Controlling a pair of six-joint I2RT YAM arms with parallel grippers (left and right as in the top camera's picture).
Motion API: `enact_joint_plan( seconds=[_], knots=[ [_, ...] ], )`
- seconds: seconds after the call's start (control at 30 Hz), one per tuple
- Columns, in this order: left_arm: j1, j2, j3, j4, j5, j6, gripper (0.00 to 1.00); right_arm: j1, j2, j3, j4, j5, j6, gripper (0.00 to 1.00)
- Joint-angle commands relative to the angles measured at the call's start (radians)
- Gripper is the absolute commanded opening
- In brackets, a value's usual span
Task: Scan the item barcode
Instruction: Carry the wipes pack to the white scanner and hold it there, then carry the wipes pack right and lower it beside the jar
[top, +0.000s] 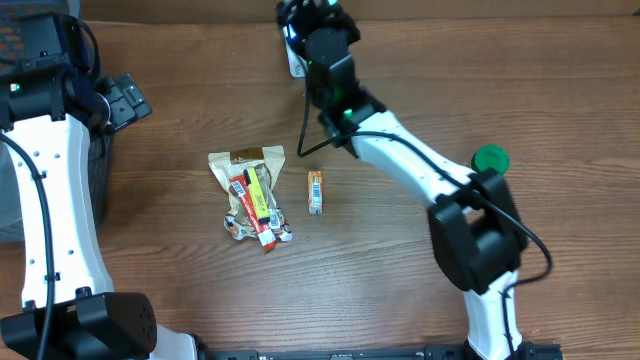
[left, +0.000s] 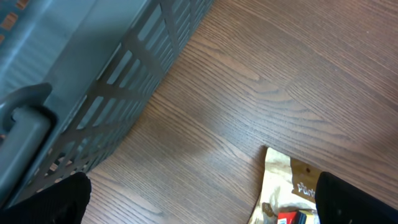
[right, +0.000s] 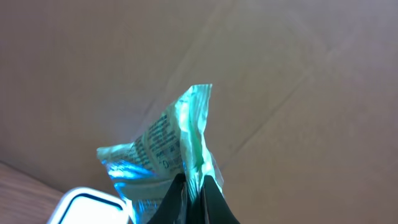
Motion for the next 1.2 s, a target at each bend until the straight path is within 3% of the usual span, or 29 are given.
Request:
enact_joint_plan(
  seconds=[0.0,0.3,0.73,1.0,1.17],
  knots=[
    [0.001,-0.018,0.021,0.002,-0.012,0.012,1.00,-0.010,0.099,0.021,0.080,0.077,-0.256,0.04],
    [0.001,-0.018,0.021,0.002,-0.012,0.012,1.00,-0.019,0.221,0.021,0.210,0.084,-0.254,0.04],
    [0.001,-0.018,0.021,0.002,-0.012,0.012,1.00,-0.020,0.223,0.022,0.205,0.085,-0.181,0.03],
    [0.001,-0.018,0.020,0.002,-0.012,0.012,1.00,-0.020,0.137,0.022,0.188,0.100,-0.024,0.03],
    [0.001,-0.018,0.021,0.002,-0.012,0.012,1.00,-0.022,-0.008,0.022,-0.006,0.091,0.132,0.03]
  ],
)
